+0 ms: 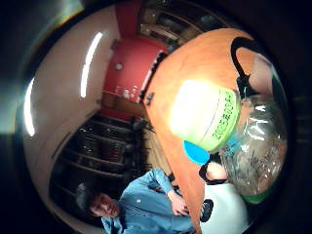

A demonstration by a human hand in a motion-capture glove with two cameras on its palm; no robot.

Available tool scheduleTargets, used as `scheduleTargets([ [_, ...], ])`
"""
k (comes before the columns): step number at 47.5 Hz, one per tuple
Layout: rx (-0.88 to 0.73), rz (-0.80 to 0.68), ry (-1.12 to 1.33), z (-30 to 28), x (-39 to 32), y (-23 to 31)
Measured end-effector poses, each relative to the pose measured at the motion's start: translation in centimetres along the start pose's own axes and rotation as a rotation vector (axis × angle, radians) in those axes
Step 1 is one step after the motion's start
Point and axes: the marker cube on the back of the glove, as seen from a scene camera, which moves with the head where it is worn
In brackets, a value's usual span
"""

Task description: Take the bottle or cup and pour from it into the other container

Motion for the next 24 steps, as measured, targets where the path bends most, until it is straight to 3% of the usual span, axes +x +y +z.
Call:
scheduleTargets([
  [6, -0.170, -0.004, 0.238, -7.2, -0.3, -2.0],
  [12, -0.238, -0.010, 0.627, -0.6, -4.7, -2.7],
  [19, -0.293, -0.010, 1.155, 2.7, -8.1, -3.8],
  [24, -0.405, -0.182, 1.282, 6.8, -11.2, -3.7],
])
